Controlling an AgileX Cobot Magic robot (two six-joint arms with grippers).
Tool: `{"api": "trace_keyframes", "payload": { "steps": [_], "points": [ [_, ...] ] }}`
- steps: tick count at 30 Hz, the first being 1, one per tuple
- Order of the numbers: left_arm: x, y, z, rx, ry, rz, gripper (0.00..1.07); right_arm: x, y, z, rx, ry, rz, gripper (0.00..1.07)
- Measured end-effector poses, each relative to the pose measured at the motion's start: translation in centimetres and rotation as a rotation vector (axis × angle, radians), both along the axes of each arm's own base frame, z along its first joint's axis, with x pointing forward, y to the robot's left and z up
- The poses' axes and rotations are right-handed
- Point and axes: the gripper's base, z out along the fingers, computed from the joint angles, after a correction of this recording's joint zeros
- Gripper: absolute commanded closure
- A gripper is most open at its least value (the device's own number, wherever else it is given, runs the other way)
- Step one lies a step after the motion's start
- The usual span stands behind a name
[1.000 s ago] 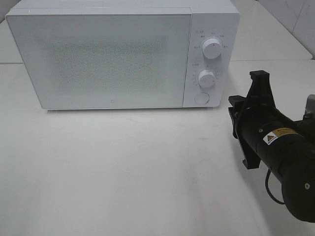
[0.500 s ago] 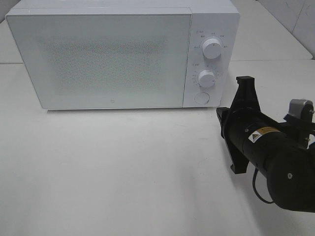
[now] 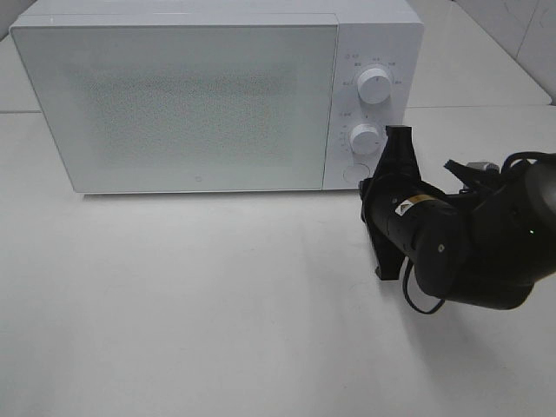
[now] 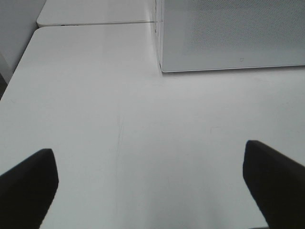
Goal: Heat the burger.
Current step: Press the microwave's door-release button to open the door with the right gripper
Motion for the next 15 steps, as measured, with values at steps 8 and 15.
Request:
{"api": "trace_keyframes", "payload": {
  "steps": [8,15],
  "points": [
    [0.0,0.0,0.0,0.000,0.000,0.000,0.06,3.1,0.3,-0.5,0.000,-0.002,-0.009,1.07],
    [0.0,0.0,0.0,0.000,0.000,0.000,0.06,4.8,0.7,-1.3,0.006,0.009,-0.015,1.07]
  ]
}}
